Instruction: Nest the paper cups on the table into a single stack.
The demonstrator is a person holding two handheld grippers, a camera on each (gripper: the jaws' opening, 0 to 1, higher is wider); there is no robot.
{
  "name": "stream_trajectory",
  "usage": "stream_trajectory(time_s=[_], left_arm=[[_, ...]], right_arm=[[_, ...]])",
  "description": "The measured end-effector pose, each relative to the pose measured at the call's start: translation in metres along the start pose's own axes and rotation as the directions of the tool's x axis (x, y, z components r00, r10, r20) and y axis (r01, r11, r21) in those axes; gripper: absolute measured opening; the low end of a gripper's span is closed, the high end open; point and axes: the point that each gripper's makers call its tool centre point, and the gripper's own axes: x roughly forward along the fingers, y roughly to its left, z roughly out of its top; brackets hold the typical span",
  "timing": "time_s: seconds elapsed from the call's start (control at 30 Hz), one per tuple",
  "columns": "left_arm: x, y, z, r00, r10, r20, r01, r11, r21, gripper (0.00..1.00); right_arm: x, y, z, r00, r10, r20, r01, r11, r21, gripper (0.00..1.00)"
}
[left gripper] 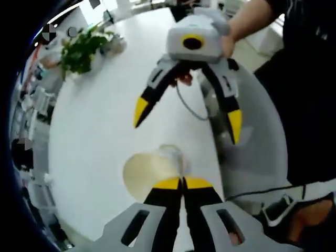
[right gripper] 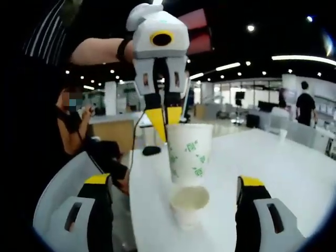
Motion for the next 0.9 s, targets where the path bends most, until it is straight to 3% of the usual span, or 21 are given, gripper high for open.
stream_trajectory(time_s=[0.47,0.9], left_arm=[[0.028,0.002,-0.011,0.998,0.010,-0.063,-0.009,1.000,0.011,0.00],[0.051,0.003,-0.007,0.997,-0.015,-0.073,0.016,1.000,0.002,0.00]], right_arm=[[-0.008,0.003,-0.003,1.000,-0.016,0.002,0.016,1.000,-0.003,0.92],[-0.012,0.003,-0.011,1.000,-0.023,-0.018,0.023,1.000,0.004,0.91]])
